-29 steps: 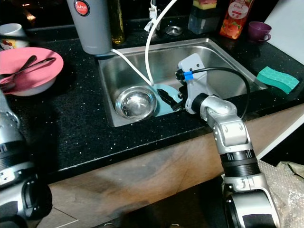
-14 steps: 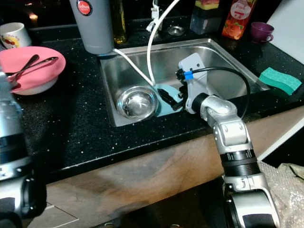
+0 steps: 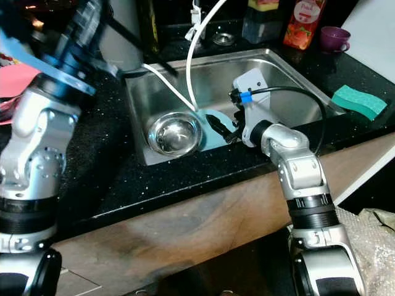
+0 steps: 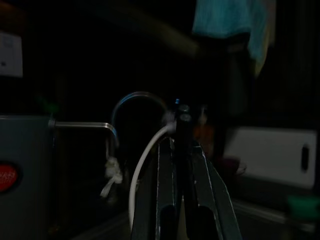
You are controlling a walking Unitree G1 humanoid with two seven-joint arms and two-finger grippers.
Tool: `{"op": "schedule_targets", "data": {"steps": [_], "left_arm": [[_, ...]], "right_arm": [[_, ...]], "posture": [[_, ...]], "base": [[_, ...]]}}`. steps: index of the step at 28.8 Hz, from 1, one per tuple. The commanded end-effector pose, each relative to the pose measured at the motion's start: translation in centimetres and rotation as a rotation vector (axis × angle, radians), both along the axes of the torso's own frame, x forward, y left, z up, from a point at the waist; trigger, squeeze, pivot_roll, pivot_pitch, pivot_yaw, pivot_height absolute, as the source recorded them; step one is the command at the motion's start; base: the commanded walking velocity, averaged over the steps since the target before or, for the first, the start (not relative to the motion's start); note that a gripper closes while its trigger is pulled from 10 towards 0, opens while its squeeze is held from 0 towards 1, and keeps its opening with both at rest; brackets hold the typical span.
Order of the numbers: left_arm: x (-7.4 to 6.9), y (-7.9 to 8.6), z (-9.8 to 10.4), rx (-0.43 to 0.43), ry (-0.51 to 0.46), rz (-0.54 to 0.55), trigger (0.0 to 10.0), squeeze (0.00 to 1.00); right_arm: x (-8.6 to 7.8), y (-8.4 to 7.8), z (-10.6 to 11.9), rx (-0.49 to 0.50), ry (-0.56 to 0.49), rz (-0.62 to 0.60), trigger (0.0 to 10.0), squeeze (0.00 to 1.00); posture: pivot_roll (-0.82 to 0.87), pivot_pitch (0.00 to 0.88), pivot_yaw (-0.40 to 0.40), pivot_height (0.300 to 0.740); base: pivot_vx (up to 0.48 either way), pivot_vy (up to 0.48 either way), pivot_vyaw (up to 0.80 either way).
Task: Kitchen organization
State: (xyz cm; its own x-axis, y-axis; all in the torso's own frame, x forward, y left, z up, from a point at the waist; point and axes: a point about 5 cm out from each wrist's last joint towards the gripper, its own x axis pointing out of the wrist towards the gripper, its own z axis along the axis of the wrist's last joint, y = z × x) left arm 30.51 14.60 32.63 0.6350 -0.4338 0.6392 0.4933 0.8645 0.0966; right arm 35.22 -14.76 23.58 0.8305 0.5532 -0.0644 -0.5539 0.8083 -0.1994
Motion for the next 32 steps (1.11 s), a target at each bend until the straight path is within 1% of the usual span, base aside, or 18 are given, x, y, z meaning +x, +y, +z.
{"op": "schedule_targets", "data": {"steps": [1,2,3,4,6,8,12,13,15,16,19,21,23,24,26,27,29,32], "left_arm": [[0.9,-0.2,-1.5,0.084,0.057,0.065,0.0,0.00],[0.9,-0.2,-1.5,0.084,0.057,0.065,0.0,0.00],[1.4,-0.3,-2.3,0.128,0.071,0.118,0.0,0.00],[1.4,-0.3,-2.3,0.128,0.071,0.118,0.0,0.00],[2.5,-0.8,-3.9,0.190,0.100,0.173,0.0,0.00],[3.3,-1.6,-5.2,0.241,0.135,0.181,0.0,0.00],[4.0,-2.6,-6.9,0.284,0.186,0.153,0.0,0.00],[4.0,-2.6,-6.9,0.284,0.186,0.153,0.0,0.00],[4.4,-3.6,-7.8,0.301,0.211,0.114,0.0,0.00],[4.4,-3.6,-7.8,0.301,0.211,0.114,0.0,0.00],[4.7,-4.5,-8.7,0.347,0.223,0.087,0.0,0.00],[4.7,-4.5,-8.7,0.347,0.223,0.087,0.0,0.00],[5.2,-4.8,-9.6,0.377,0.236,0.077,0.0,0.00],[5.2,-4.8,-9.6,0.377,0.236,0.077,0.0,0.00],[5.7,-5.1,-10.7,0.411,0.272,0.068,0.0,0.00],[5.7,-5.1,-10.7,0.411,0.272,0.068,0.0,0.00],[6.0,-5.2,-11.2,0.446,0.282,0.070,0.0,0.00],[6.2,-5.1,-11.3,0.458,0.289,0.080,0.0,0.00]], "right_arm": [[-0.1,0.1,-0.2,0.007,0.001,0.001,10.0,0.00],[-0.1,0.1,-0.2,0.007,0.001,0.001,10.0,0.00],[-0.2,0.2,-0.2,0.008,0.002,0.003,10.0,0.00],[-0.2,0.2,-0.2,0.008,0.002,0.003,10.0,0.00],[-0.2,0.4,-0.3,0.011,0.002,0.006,10.0,0.00],[-0.3,0.4,-0.3,0.015,0.003,0.005,10.0,0.00],[-0.4,0.8,-0.4,0.018,0.004,0.009,10.0,0.00],[-0.4,0.8,-0.4,0.018,0.004,0.009,10.0,0.00],[-0.8,1.7,-0.9,0.026,0.017,0.030,10.0,0.00],[-0.8,1.7,-0.9,0.026,0.017,0.030,10.0,0.00],[-1.3,2.9,-1.5,0.041,0.036,0.059,10.0,0.00],[-1.3,2.9,-1.5,0.041,0.036,0.059,10.0,0.00],[-1.7,4.0,-1.8,0.058,0.047,0.084,10.0,0.00],[-1.7,4.0,-1.8,0.058,0.047,0.084,10.0,0.00],[-1.8,4.5,-1.9,0.062,0.048,0.098,10.0,0.00],[-1.8,4.5,-1.9,0.062,0.048,0.098,10.0,0.00],[-1.8,4.6,-1.9,0.056,0.044,0.101,10.0,0.00],[-1.7,4.6,-1.7,0.055,0.039,0.094,10.0,0.00]], "posture": [[0.03,0.080,-0.025,0.740],[0.03,0.080,-0.025,0.740],[0.03,0.079,-0.024,0.740],[0.03,0.079,-0.024,0.740],[0.03,0.077,-0.017,0.740],[0.03,0.077,-0.015,0.740],[0.03,0.075,-0.001,0.740],[0.03,0.075,-0.001,0.740],[0.03,0.073,0.005,0.740],[0.03,0.073,0.005,0.740],[0.03,0.070,0.013,0.740],[0.03,0.070,0.013,0.740],[0.03,0.069,0.015,0.740],[0.03,0.069,0.015,0.740],[0.03,0.071,0.013,0.740],[0.03,0.071,0.013,0.740],[0.03,0.074,0.014,0.740],[0.03,0.081,0.015,0.740]], "base": [[0.000,0.000,0.00],[0.000,0.000,0.00],[0.000,0.000,0.00],[0.000,0.000,0.00],[0.000,0.000,0.00],[0.000,0.000,0.00],[0.000,0.000,0.00],[0.000,0.000,0.00],[0.000,0.000,0.00],[0.000,0.000,0.00],[0.000,0.000,0.00],[0.000,0.000,0.00],[0.000,0.000,0.00],[0.000,0.000,0.00],[0.000,0.000,0.00],[0.000,0.000,0.00],[0.000,0.000,0.00],[0.000,0.000,0.00]]}}
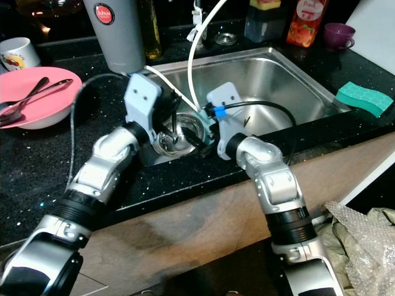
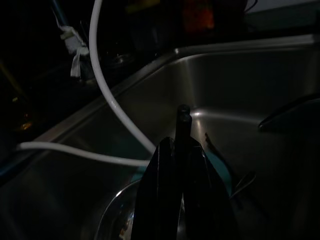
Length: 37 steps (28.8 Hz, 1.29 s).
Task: Kitchen organization
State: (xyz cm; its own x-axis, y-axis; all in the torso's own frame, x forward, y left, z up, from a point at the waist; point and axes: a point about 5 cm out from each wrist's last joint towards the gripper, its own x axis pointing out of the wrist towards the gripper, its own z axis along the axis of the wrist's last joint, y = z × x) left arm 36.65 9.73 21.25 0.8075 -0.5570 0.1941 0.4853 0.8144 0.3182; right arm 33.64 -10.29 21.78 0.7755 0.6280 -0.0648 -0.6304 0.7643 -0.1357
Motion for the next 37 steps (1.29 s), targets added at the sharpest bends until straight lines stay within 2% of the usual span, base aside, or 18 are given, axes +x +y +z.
{"op": "schedule_targets", "data": {"steps": [1,2,3,4,5,16,26,27,28,29,30,31,32,37], "left_arm": [[0.1,-0.2,0.1,0.022,-0.012,-0.011,0.0,0.00],[0.3,-0.2,-0.1,0.024,-0.001,-0.010,0.0,0.00],[0.4,-0.3,-0.4,0.042,0.025,-0.024,5.5,0.00],[0.4,-0.3,-0.4,0.042,0.025,-0.024,5.5,0.00],[0.5,-0.4,-0.7,0.055,0.037,-0.036,10.0,0.00],[0.9,-1.1,-1.9,0.147,0.122,-0.101,10.0,0.00],[1.2,-0.6,-2.0,0.146,0.140,-0.091,10.0,0.00],[1.3,-0.6,-2.0,0.139,0.142,-0.095,10.0,0.40],[1.3,-0.6,-2.0,0.136,0.143,-0.096,10.0,0.71],[1.3,-0.6,-1.9,0.135,0.143,-0.097,10.0,0.71],[1.3,-0.6,-1.9,0.134,0.143,-0.095,10.0,0.88],[1.3,-0.6,-1.9,0.134,0.143,-0.095,10.0,0.88],[1.3,-0.5,-1.8,0.127,0.143,-0.095,10.0,1.00],[1.5,-0.2,-1.5,0.138,0.122,-0.071,10.0,1.00]], "right_arm": [[-0.1,0.1,0.1,0.003,0.001,0.005,10.0,0.00],[0.0,0.0,0.1,0.004,0.000,0.000,10.0,0.00],[0.0,0.0,0.2,0.005,0.000,-0.005,10.0,0.00],[0.0,0.0,0.2,0.005,0.000,-0.005,10.0,0.00],[0.0,0.0,0.2,0.006,0.000,-0.008,10.0,0.00],[0.0,0.2,0.2,0.008,0.000,-0.008,10.0,0.00],[0.0,0.4,0.2,0.007,0.004,0.008,10.0,0.00],[0.0,0.4,0.2,0.006,0.004,0.009,10.0,0.00],[0.0,0.4,0.2,0.006,0.003,0.009,10.0,0.00],[0.0,0.4,0.2,0.006,0.003,0.009,10.0,0.00],[0.0,0.4,0.2,0.006,0.003,0.009,10.0,0.00],[0.0,0.4,0.2,0.006,0.003,0.009,10.0,0.00],[0.1,0.4,0.3,0.005,0.002,0.007,10.0,0.00],[0.1,0.3,0.3,0.005,0.000,0.004,10.0,0.00]], "posture": [[0.03,0.081,0.015,0.740],[0.03,0.084,0.015,0.740],[0.03,0.086,0.015,0.740],[0.03,0.086,0.015,0.740],[0.03,0.087,0.016,0.740],[0.03,0.091,0.014,0.740],[0.03,0.087,0.012,0.740],[0.03,0.086,0.012,0.740],[0.03,0.086,0.012,0.740],[0.03,0.086,0.012,0.740],[0.03,0.085,0.012,0.740],[0.03,0.085,0.012,0.740],[0.03,0.085,0.012,0.740],[0.03,0.082,0.013,0.740]], "base": [[0.000,0.000,0.00],[0.000,0.000,0.00],[0.000,0.000,0.00],[0.000,0.000,0.00],[0.000,0.000,0.00],[0.000,0.000,0.00],[0.000,0.000,0.00],[0.000,0.000,0.00],[0.000,0.000,0.00],[0.000,0.000,0.00],[0.000,0.000,0.00],[0.000,0.000,0.00],[0.000,0.000,0.00],[0.000,0.000,0.00]]}}
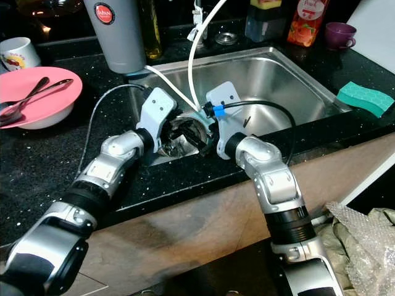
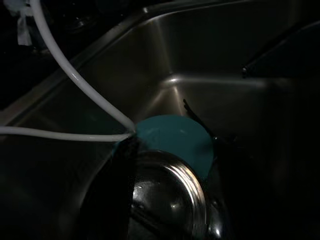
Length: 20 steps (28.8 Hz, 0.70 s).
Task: Kitchen organization
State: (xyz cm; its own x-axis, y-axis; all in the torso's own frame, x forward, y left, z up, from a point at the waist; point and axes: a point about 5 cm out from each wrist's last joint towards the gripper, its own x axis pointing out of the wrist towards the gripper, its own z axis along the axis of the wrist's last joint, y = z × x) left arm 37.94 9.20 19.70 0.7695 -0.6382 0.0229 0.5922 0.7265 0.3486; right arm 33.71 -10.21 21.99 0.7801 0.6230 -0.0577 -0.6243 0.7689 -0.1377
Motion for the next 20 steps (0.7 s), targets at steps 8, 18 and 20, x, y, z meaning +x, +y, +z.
{"op": "schedule_targets", "data": {"steps": [8,18,20], "left_arm": [[0.2,0.7,1.9,-0.043,-0.044,0.027,10.0,0.00],[-0.7,2.9,6.8,-0.220,-0.187,0.103,10.0,0.00],[-1.0,3.6,7.8,-0.276,-0.222,0.138,10.0,0.00]], "right_arm": [[0.1,0.1,0.1,0.005,0.004,0.003,10.0,0.00],[0.2,-0.4,0.4,0.034,-0.014,-0.045,10.0,0.00],[0.2,-0.4,0.6,0.044,-0.022,-0.055,10.0,0.00]], "posture": [[0.03,0.079,0.018,0.740],[0.03,0.071,0.025,0.740],[0.02,0.068,0.028,0.740]], "base": [[0.000,0.000,0.00],[0.000,0.000,0.00],[0.000,0.000,0.00]]}}
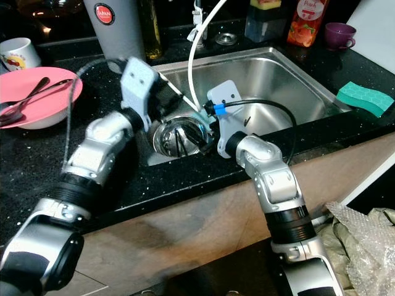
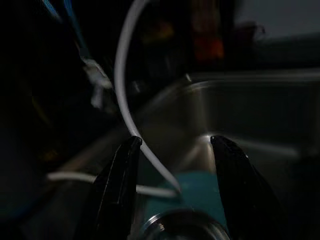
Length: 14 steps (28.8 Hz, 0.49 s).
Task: Kitchen organization
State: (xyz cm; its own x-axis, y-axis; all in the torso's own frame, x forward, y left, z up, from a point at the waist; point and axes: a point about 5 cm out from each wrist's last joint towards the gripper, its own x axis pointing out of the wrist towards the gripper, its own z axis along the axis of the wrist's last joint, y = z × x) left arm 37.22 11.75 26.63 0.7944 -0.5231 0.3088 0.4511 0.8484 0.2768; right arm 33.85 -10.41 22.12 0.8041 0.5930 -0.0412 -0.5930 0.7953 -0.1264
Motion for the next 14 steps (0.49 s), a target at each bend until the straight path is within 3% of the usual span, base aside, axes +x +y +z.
{"op": "schedule_targets", "data": {"steps": [1,5,9,11,14], "left_arm": [[-0.3,1.0,0.9,-0.057,-0.022,0.036,10.0,0.00],[-1.3,3.9,3.4,-0.185,-0.106,0.208,10.0,0.00],[-1.7,4.3,3.4,-0.158,-0.103,0.245,10.0,0.00],[-2.7,4.5,2.6,-0.082,-0.080,0.298,10.0,0.00],[-4.1,5.1,2.2,-0.095,-0.082,0.360,10.0,0.00]], "right_arm": [[0.0,-0.2,0.4,0.025,-0.016,-0.016,10.0,0.00],[0.1,-0.5,1.0,0.084,-0.038,-0.056,10.0,0.00],[0.0,-0.5,1.0,0.091,-0.039,-0.055,10.0,0.00],[-0.2,-0.3,1.0,0.118,-0.052,-0.075,10.0,0.00],[-0.3,-0.3,1.3,0.197,-0.083,-0.159,10.0,0.00]], "posture": [[0.02,0.068,0.028,0.740],[0.02,0.068,0.029,0.740],[0.03,0.065,0.023,0.740],[0.03,0.064,0.022,0.740],[0.03,0.056,0.019,0.740]], "base": [[0.000,0.000,0.00],[0.000,0.000,0.00],[0.000,0.000,0.00],[0.000,0.000,0.00],[0.000,0.000,0.00]]}}
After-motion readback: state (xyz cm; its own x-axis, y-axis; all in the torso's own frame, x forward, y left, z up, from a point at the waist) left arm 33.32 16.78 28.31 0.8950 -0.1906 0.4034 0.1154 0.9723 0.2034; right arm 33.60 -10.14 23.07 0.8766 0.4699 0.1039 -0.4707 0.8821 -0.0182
